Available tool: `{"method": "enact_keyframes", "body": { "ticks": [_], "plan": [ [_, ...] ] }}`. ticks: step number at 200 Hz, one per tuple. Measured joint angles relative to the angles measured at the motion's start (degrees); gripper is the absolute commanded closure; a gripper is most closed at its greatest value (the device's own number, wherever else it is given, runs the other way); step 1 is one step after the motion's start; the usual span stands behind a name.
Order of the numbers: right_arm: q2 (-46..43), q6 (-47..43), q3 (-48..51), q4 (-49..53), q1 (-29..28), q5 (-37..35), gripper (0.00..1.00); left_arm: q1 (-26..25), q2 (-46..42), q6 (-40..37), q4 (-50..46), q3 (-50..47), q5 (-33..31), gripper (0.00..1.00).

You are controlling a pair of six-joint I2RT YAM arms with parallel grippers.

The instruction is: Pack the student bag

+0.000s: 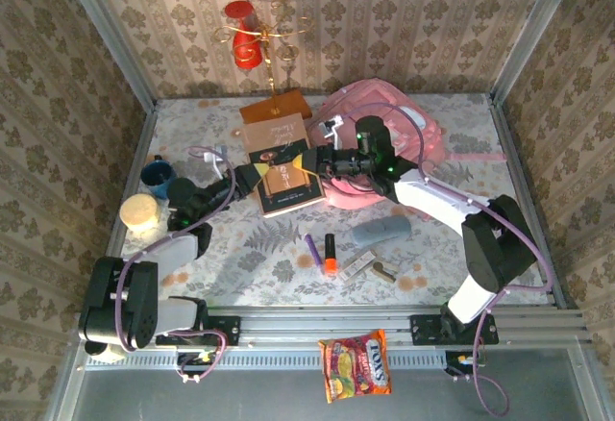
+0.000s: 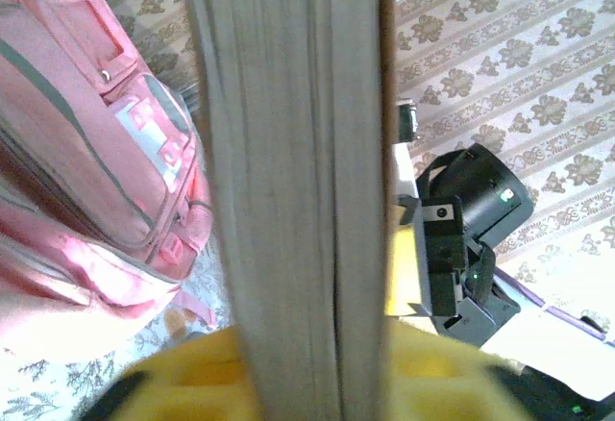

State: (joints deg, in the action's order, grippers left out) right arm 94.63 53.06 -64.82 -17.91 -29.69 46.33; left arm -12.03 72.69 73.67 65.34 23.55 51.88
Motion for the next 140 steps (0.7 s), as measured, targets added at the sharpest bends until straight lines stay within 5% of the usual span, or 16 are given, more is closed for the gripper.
{"method": "enact_keyframes", "body": {
  "ticks": [24, 36, 87, 140],
  "plan": [
    [0.1, -5.7, -1.7, 7.3, 0.2, -3.2, 0.40, 0.0, 0.0, -1.5, -3.4, 0.0, 0.3, 1.00],
    [-0.4, -10.8, -3.1, 13.5, 0.6, -8.5, 0.32, 0.2, -0.5, -2.6, -6.9, 0.0, 0.0, 1.00],
    [-0.9, -36.0, -9.6, 34.8, 2.5, -43.1, 0.26, 1.5, -15.3, -16.5, -41.0, 1.6, -11.3, 1.00],
    [14.0, -48.3, -21.7, 40.9, 1.5, -56.2, 0.17, 1.6, -22.1, -26.2, -59.7, 5.3, -20.0, 1.00]
  ]
}}
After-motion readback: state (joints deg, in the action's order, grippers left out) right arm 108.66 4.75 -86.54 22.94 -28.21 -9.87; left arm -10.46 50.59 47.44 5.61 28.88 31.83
